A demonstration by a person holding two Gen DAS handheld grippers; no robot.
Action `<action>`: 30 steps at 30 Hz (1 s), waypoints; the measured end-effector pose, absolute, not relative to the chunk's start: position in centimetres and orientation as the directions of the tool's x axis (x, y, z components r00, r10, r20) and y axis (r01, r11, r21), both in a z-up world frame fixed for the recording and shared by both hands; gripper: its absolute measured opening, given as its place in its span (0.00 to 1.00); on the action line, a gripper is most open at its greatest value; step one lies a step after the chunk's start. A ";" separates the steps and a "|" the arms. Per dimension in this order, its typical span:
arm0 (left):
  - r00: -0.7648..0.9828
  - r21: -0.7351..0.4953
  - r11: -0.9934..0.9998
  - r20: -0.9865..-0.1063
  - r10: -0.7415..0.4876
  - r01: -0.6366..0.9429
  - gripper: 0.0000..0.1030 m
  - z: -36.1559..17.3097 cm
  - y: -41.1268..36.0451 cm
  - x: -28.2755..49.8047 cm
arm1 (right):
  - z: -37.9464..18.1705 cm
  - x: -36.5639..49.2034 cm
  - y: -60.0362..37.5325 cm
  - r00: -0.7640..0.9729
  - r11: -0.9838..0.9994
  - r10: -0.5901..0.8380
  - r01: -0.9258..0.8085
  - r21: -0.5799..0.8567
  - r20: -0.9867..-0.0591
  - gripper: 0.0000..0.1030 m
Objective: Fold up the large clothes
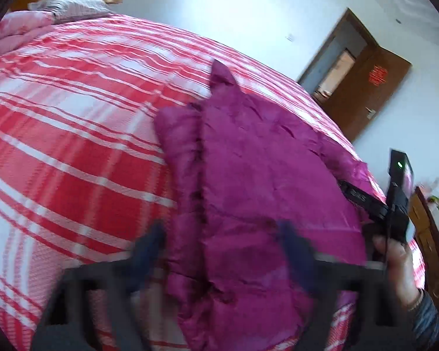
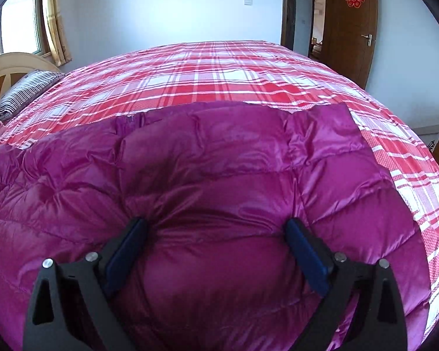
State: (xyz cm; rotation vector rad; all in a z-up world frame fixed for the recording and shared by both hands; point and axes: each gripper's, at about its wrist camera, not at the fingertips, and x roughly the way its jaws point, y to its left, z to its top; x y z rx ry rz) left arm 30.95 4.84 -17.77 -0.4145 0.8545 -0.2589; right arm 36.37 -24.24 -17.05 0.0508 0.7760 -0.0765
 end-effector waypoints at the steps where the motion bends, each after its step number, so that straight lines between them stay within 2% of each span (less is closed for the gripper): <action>1: 0.637 -0.451 0.891 -0.671 -0.380 0.056 0.52 -17.7 4.8 30.9 | -17.0 36.3 -24.3 0.713 0.996 -0.047 0.087 0.021 -0.699 0.96; 2: 0.642 -0.451 0.890 -0.665 -0.382 0.062 0.45 -17.7 4.8 30.9 | -17.0 36.3 -24.4 0.715 0.996 -0.043 0.085 0.026 -0.698 0.96; 3: 0.637 -0.460 0.885 -0.660 -0.398 0.076 0.29 -17.7 4.8 30.9 | -17.0 36.2 -24.5 0.717 0.996 -0.035 0.083 0.035 -0.696 0.96; 6: 0.637 -0.483 0.872 -0.649 -0.416 0.078 0.19 -17.2 5.2 31.0 | -16.4 35.7 -24.9 0.718 0.995 0.010 0.061 0.078 -0.696 0.95; 9: 0.642 -0.488 0.867 -0.634 -0.430 0.099 0.17 -16.6 5.5 30.8 | -14.6 32.7 -25.2 0.755 0.992 0.056 0.032 0.122 -0.653 0.94; 12: 0.647 -0.519 0.848 -0.614 -0.453 0.102 0.15 -16.5 6.0 30.6 | -13.8 29.2 -24.5 0.788 0.999 0.032 -0.002 0.049 -0.615 0.94; 15: 0.661 -0.559 0.822 -0.576 -0.481 0.111 0.14 -15.7 6.1 30.4 | -16.5 29.4 -24.0 0.718 0.995 0.095 -0.072 0.062 -0.690 0.95; 17: 0.684 -0.564 0.813 -0.536 -0.495 0.146 0.14 -13.9 5.6 29.9 | -17.4 29.3 -23.3 0.749 0.996 0.061 -0.087 -0.006 -0.660 0.98; 19: 0.714 -0.546 0.804 -0.465 -0.524 0.235 0.13 -11.7 4.7 29.4 | -17.5 29.8 -23.2 0.737 0.997 0.059 -0.082 -0.003 -0.673 0.99; 21: 0.719 -0.523 0.803 -0.436 -0.541 0.286 0.13 -9.2 3.1 28.9 | -17.4 30.1 -23.2 0.721 0.995 0.074 -0.099 0.003 -0.689 0.99; 24: 0.717 -0.471 0.800 -0.402 -0.569 0.371 0.13 -5.6 0.3 28.7 | -16.2 30.0 -25.2 0.698 0.986 0.166 -0.118 0.116 -0.697 0.93; 27: 0.703 -0.365 0.813 -0.414 -0.579 0.454 0.13 -2.8 -4.3 28.2 | -14.4 28.8 -30.3 0.748 0.927 0.299 -0.078 0.368 -0.593 0.94; 30: 0.685 -0.249 0.812 -0.441 -0.580 0.528 0.13 -1.5 -9.8 27.9 | -13.2 27.6 -33.7 0.811 0.897 0.278 -0.027 0.442 -0.514 0.95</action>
